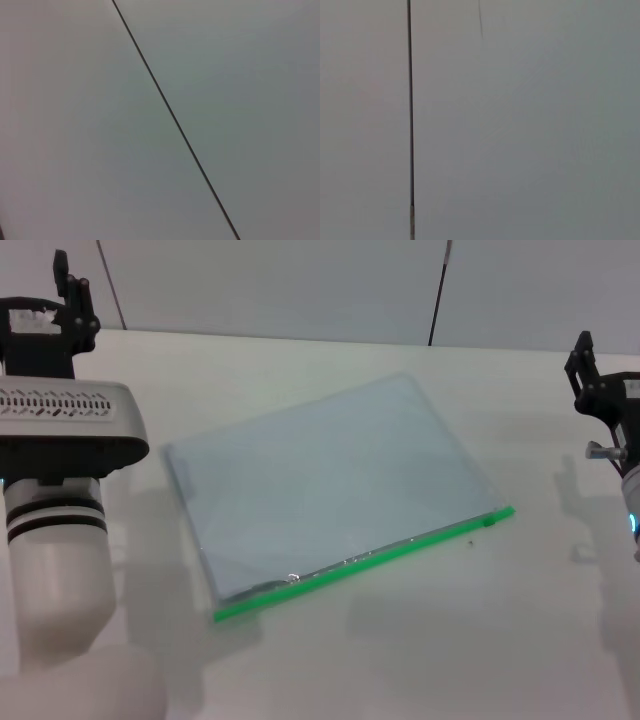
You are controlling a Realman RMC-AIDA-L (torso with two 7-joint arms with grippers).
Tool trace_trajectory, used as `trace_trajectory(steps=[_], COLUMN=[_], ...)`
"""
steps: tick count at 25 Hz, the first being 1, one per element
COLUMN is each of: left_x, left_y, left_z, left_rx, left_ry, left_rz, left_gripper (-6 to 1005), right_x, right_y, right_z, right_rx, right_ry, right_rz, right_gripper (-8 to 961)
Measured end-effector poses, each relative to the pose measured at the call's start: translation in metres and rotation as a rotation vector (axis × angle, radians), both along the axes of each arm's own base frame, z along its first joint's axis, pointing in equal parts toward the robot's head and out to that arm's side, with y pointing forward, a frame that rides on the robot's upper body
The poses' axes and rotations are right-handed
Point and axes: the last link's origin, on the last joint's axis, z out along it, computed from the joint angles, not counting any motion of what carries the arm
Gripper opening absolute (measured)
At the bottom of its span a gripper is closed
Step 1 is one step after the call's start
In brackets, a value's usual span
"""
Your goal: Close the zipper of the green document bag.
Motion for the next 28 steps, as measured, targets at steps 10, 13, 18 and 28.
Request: trace_trajectory(steps=[10,13,18,28], left_x=[0.0002,0.0003,0.0009,0.0038], left_y=[0.001,0.0011,0.0015,0.0016], left_z=[-0.0003,-0.0003,-0.0005,-0.0032], left_rx=[-0.001,-0.002,-0.003,-0.014], left_ry=[0.01,0.01,0.01,0.004], left_rz=[-0.004,-0.004,-0.006,-0.013], left_gripper=[617,617,617,617], right_x=[-0.0011,-0.0014,-0.0021,-0.0011], right_y=[0.0004,0.0005,0.0009,0.0009], right_z=[-0.0001,-0.0001,-0.0001,0.0], right_rx=[0.0,0.0,0.0,0.0], right_ry=[-0.004,-0.004,-0.006,-0.009], right_rz=[0.003,0.003,0.006,0.004], right_gripper=[730,730,730,730])
